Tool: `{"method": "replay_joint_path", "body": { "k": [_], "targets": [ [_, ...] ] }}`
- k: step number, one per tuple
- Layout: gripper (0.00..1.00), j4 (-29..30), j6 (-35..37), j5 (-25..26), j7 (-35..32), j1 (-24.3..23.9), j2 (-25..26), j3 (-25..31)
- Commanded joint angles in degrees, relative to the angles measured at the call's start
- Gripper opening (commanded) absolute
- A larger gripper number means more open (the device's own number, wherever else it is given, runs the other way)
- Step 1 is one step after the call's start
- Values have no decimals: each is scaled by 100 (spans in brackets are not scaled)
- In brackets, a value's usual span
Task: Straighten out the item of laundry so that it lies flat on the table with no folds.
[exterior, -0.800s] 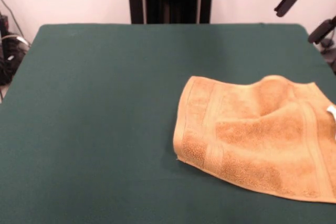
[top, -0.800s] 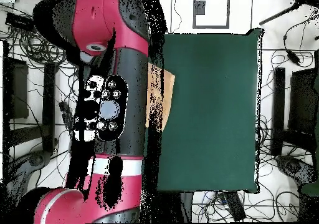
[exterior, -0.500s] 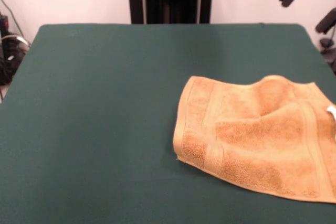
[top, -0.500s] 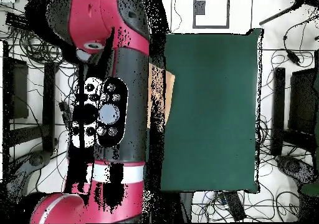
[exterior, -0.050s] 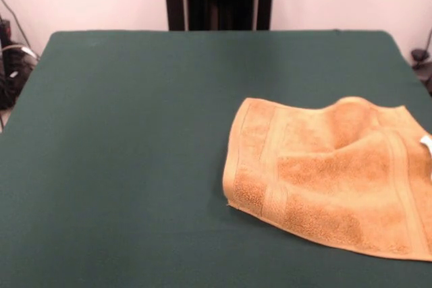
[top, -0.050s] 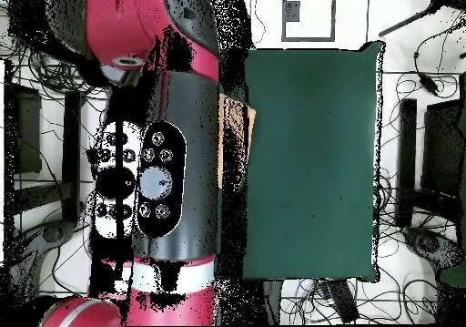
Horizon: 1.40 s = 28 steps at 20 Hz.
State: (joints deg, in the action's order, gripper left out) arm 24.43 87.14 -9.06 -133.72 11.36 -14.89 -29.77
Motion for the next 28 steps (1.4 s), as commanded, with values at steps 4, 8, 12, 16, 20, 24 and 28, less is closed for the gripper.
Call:
{"method": "replay_joint_path", "body": {
  "k": [4,8,12,16,20,24,28],
  "targets": [
    [100,1182,-489,334,2057,-95,-121,1027],
    [100,1434,-719,497,2086,-103,-236,1121],
    [100,1891,-1125,634,2051,-116,-374,1236],
    [100,2203,-1408,810,1904,-197,-401,1335],
    [100,2771,-1840,948,1806,-217,-574,1462],
    [100,2993,-2036,1119,1833,-266,-634,1577],
    [100,3112,-2104,1190,1684,-355,-678,1736]
  ]
}}
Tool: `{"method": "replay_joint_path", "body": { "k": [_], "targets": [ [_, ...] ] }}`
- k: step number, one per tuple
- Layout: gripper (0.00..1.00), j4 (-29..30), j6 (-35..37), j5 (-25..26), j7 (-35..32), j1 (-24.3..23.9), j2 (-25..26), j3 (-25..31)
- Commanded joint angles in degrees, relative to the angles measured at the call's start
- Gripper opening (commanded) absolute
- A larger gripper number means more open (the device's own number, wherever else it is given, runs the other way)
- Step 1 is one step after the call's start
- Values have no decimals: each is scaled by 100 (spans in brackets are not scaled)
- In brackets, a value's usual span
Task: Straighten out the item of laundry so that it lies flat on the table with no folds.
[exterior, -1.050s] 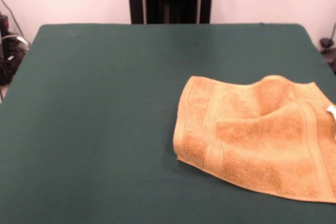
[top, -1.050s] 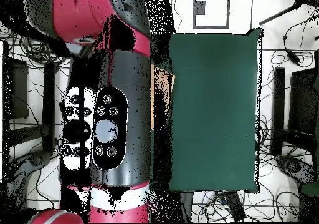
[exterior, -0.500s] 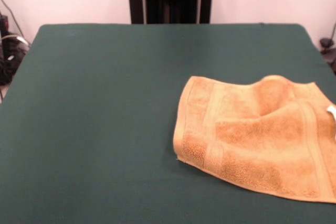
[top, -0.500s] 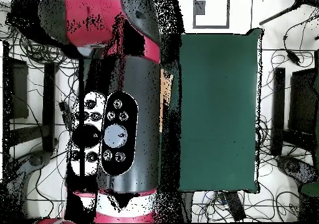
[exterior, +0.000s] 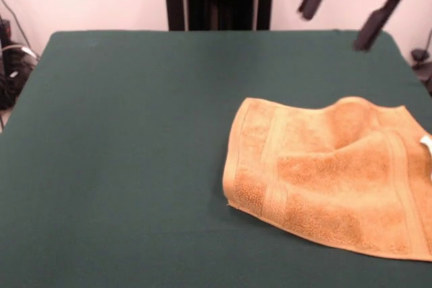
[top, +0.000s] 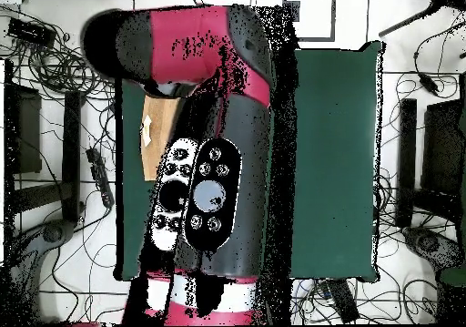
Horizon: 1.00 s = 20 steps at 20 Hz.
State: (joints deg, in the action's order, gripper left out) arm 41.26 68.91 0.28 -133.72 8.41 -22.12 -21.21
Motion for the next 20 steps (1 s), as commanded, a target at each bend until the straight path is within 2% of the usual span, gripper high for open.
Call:
{"method": "replay_joint_path", "body": {
  "k": [1,20],
  "targets": [
    [100,1430,-267,288,1667,-78,43,917],
    [100,1754,-309,699,1248,-362,245,1548]
  ]
}}
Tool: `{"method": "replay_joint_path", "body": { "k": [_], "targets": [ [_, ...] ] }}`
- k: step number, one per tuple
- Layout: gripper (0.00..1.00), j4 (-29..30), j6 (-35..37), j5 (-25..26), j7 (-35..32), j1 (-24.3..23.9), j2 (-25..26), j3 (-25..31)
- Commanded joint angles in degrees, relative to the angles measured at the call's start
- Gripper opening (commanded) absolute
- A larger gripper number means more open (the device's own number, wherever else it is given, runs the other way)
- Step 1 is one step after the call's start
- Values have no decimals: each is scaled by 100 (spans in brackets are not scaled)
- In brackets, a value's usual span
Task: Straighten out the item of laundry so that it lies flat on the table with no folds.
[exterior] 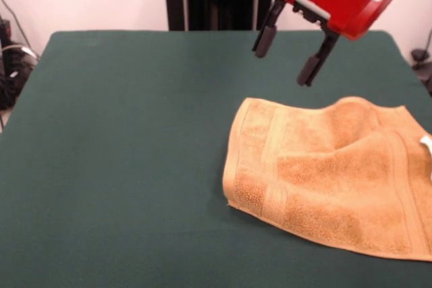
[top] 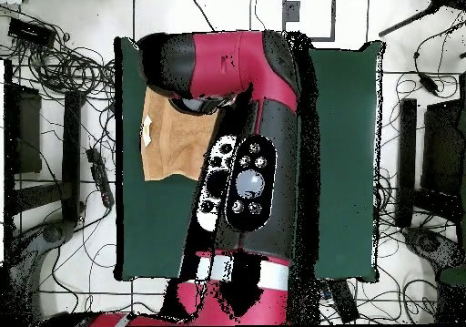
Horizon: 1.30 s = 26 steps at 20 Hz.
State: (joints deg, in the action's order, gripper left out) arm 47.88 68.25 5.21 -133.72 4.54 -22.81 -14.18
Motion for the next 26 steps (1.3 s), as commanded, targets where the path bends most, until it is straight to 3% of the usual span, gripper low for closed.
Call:
{"method": "replay_joint_path", "body": {
  "k": [1,20,26],
  "targets": [
    [100,1107,-276,218,1225,7,328,881],
    [100,1051,-999,840,1104,-197,713,1176],
    [100,771,-391,1050,1360,-206,890,1134]
  ]
}}
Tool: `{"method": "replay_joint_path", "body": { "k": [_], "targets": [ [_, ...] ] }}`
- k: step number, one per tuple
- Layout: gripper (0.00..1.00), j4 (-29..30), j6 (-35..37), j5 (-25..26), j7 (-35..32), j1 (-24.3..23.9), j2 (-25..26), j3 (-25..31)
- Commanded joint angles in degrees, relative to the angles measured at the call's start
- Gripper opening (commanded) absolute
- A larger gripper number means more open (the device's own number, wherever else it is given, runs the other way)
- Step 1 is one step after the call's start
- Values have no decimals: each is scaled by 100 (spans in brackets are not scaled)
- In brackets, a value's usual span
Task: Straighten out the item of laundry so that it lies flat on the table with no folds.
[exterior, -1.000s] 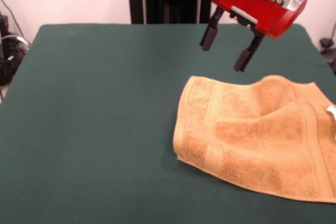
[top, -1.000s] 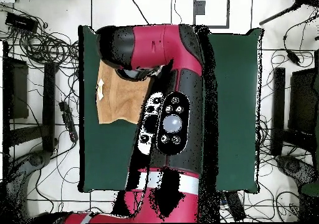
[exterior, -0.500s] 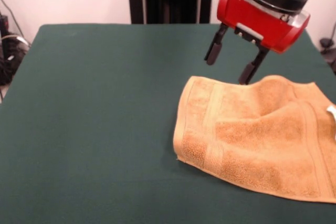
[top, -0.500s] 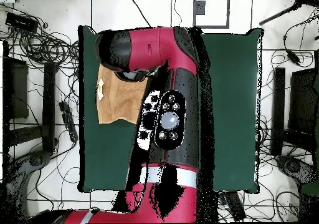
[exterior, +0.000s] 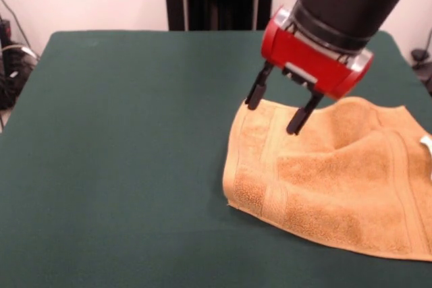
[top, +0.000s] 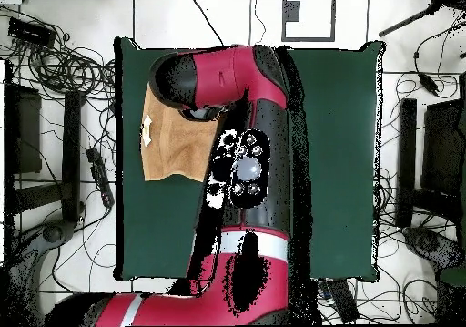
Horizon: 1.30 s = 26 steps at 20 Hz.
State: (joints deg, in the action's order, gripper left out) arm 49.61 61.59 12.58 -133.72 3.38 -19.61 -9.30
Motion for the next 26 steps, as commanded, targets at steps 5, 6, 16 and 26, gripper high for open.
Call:
{"method": "replay_joint_path", "body": {
  "k": [5,6,16,26],
  "targets": [
    [100,442,1437,281,1585,-71,563,639],
    [100,400,1705,305,1651,-58,543,632],
    [100,372,2590,128,1554,-198,527,1050],
    [100,367,1762,475,1233,-182,431,1095]
  ]
}}
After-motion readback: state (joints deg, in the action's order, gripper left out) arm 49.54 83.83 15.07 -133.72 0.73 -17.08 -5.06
